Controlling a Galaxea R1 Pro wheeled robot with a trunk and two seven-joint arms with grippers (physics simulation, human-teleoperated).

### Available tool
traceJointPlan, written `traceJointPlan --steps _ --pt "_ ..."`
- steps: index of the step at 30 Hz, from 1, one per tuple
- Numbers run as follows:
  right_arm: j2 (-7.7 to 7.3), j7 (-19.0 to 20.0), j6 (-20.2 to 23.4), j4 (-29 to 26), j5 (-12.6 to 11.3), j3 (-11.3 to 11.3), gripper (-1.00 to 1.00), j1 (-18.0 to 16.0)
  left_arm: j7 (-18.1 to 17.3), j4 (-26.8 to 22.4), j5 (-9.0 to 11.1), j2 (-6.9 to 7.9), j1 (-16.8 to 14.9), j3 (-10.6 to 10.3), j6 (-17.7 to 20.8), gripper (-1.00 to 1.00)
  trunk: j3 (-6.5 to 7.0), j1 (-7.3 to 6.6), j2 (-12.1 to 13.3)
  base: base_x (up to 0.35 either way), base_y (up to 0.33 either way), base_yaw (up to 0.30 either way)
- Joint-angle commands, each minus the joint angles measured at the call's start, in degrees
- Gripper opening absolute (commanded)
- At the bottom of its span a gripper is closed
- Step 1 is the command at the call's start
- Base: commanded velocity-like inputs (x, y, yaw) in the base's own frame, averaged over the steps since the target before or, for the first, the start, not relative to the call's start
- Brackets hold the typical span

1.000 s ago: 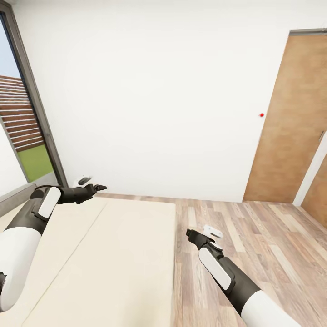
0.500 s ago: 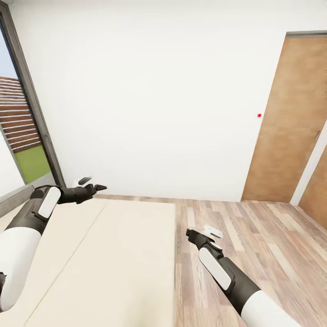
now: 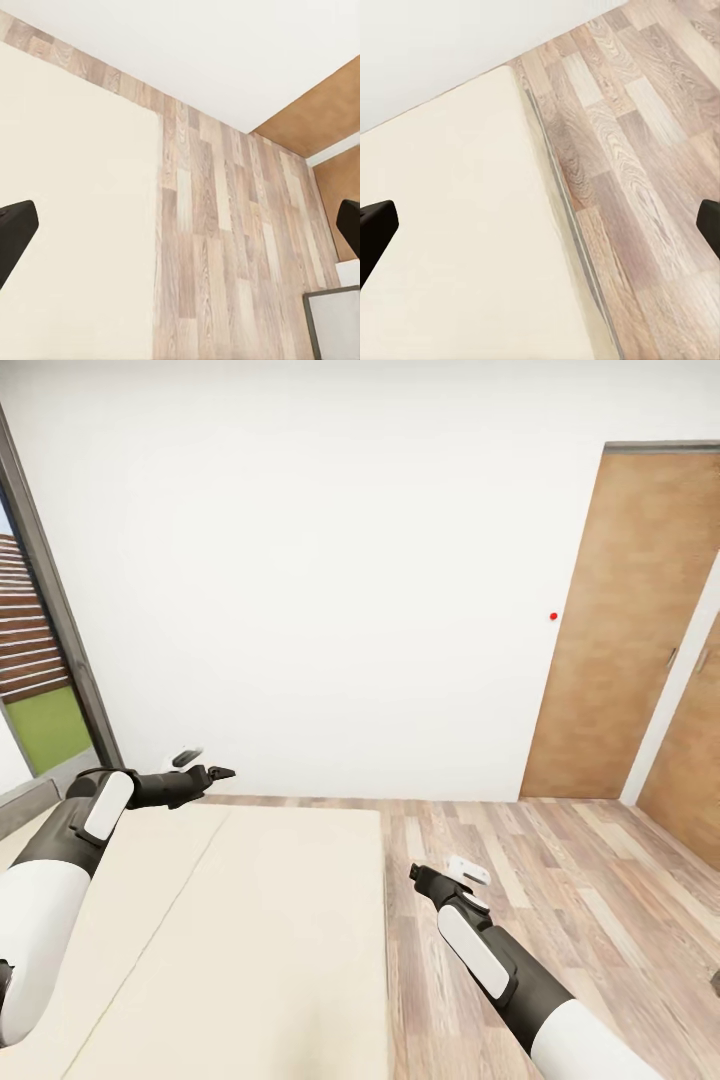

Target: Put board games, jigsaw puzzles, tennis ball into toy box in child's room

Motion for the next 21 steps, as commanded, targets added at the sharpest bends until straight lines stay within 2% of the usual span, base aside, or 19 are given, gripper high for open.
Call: traceJointPlan --steps 1,8,14,21 --pt "-0.07 -0.38 0.21 -0.09 -0.17 0.22 1.0 -0.04 -0.42 0.0 -0.36 -0.02 -0.01 0.17 0.26 1.0 -0.03 0.03 -0.05 0.0 0.011 -0.009" --pt "-0.07 -0.38 0.21 -0.09 -0.17 0.23 1.0 -0.04 -0.41 0.0 -0.35 -0.02 -0.01 0.17 0.26 1.0 0.04 0.03 -0.05 0.0 0.072 -0.028" --pt "-0.07 -0.38 0.21 -0.09 -0.18 0.27 1.0 -0.04 -0.35 0.0 -0.35 -0.02 -0.01 0.17 0.26 1.0 0.29 0.03 -0.05 0.0 0.221 -0.144" --pt "-0.07 -0.34 0.21 -0.09 -0.17 0.32 1.0 -0.04 -0.39 0.0 -0.35 -0.02 -0.01 0.17 0.26 1.0 0.37 0.03 -0.05 0.0 0.253 -0.039"
